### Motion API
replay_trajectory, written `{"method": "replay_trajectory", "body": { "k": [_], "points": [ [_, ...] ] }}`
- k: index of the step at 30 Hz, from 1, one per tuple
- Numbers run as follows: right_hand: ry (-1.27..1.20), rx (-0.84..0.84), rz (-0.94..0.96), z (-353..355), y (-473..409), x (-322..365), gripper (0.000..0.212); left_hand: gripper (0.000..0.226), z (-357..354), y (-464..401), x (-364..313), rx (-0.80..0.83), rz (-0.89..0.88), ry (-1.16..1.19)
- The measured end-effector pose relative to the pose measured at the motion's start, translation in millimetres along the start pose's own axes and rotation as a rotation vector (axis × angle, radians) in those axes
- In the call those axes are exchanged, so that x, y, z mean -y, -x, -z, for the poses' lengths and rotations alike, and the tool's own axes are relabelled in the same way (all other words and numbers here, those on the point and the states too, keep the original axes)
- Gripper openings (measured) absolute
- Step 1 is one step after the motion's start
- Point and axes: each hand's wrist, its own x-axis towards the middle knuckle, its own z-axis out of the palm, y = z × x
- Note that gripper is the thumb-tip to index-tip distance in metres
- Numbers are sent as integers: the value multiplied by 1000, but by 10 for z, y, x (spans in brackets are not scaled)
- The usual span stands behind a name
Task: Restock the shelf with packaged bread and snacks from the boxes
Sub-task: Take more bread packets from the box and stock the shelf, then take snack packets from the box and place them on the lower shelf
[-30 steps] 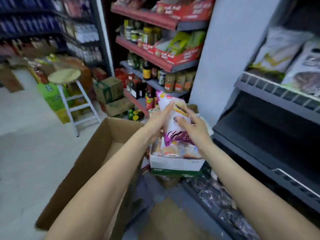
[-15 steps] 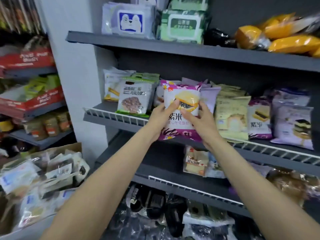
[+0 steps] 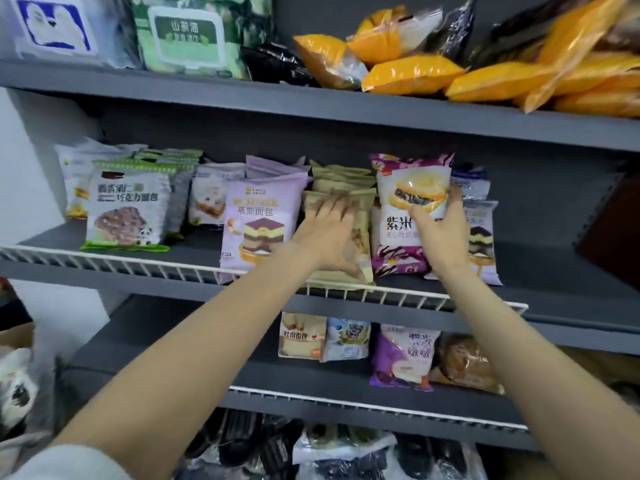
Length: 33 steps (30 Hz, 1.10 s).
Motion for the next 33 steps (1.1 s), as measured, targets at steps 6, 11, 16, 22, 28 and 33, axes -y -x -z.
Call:
{"method": "replay_trajectory", "body": {
  "k": [6, 11, 16, 22, 28, 33],
  "points": [
    [363, 258, 27, -89, 158, -352, 95, 136, -138, -90, -16, 12, -1, -100],
    [648, 244, 234, -144, 316, -416, 98, 135, -156, -98, -50, 2, 0, -97],
    [864, 172, 374, -82, 263, -239, 91, 133, -108, -56, -80, 52, 20, -19],
    [736, 248, 552, -265, 379, 18, 60, 55, 164, 94, -63, -116, 74, 196],
    [395, 497, 495, -847, 708, 617, 30, 28, 200, 742, 571, -405, 245, 147],
    [217, 705, 569, -1714, 1314, 1100, 23, 20, 44, 1617, 1448, -391, 535, 210]
  ]
}}
